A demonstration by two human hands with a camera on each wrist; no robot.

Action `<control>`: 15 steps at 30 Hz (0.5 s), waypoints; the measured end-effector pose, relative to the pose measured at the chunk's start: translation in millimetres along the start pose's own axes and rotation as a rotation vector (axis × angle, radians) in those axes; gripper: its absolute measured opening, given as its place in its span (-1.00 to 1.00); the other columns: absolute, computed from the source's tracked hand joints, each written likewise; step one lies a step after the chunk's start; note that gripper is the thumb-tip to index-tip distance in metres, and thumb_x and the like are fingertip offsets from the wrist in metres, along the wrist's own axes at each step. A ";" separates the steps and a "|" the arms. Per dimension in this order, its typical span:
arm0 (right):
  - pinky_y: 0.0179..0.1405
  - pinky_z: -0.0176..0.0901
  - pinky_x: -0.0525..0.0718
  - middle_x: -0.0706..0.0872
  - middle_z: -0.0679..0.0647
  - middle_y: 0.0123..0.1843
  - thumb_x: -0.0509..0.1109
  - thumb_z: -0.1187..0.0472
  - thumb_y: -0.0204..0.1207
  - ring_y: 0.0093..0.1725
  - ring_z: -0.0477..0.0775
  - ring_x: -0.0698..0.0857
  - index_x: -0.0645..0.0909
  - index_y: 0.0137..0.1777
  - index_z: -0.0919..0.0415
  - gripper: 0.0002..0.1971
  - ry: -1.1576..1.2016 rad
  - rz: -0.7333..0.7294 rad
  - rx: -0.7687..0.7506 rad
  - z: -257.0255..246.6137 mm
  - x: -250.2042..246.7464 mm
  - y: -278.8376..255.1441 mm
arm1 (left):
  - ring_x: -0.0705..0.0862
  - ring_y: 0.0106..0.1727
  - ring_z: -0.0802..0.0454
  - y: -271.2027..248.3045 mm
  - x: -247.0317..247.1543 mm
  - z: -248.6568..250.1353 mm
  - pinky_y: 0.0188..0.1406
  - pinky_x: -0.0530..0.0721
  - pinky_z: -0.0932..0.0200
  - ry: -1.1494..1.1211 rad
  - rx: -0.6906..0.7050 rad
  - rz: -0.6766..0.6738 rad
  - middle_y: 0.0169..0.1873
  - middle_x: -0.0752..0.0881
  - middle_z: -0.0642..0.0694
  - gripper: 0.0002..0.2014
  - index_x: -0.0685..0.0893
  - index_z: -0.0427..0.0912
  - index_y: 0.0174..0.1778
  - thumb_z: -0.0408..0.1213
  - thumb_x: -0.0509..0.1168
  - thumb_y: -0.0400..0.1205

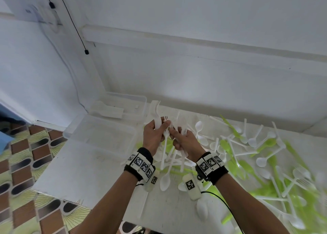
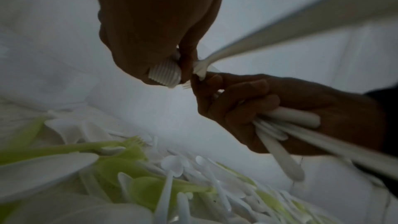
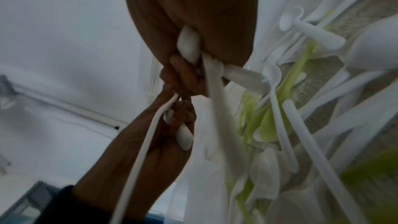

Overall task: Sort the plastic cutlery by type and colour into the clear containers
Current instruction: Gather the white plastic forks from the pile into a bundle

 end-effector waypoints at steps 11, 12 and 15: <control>-0.64 -0.32 0.29 0.61 0.17 -0.25 0.55 0.23 0.59 -0.57 -0.06 0.37 0.64 0.03 0.32 -0.81 0.011 0.137 -0.104 -36.2 -23.2 5.8 | 0.49 -0.45 0.03 -21.5 15.4 -21.0 -0.56 0.42 0.23 -0.070 -0.412 -0.350 -0.30 0.54 -0.12 -0.63 0.53 -0.22 -0.09 0.00 0.10 0.83; -0.64 -0.32 0.29 0.61 0.21 -0.17 0.57 0.22 0.57 -0.56 -0.06 0.37 0.66 0.04 0.32 -0.80 0.014 0.145 -0.101 -37.2 -25.5 7.4 | 0.50 -0.44 0.02 -26.3 16.7 -21.4 -0.55 0.43 0.22 -0.057 -0.424 -0.407 -0.29 0.54 -0.12 -0.64 0.53 -0.23 -0.10 -0.01 0.10 0.83; -0.64 -0.32 0.29 0.62 0.17 -0.19 0.60 0.23 0.54 -0.56 -0.06 0.38 0.70 -0.05 0.26 -0.86 0.006 0.155 -0.072 -33.9 -25.9 10.6 | 0.51 -0.41 -0.02 -37.2 19.9 -21.1 -0.45 0.47 0.15 -0.061 -0.451 -0.510 -0.25 0.57 -0.13 -0.67 0.51 -0.24 -0.06 -0.05 0.09 0.84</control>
Point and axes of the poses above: each hand's wrist, its own y-axis towards the middle knuckle, its own x-axis out of the palm, z = x × y, the point moved 7 cm from there along y, towards the middle knuckle
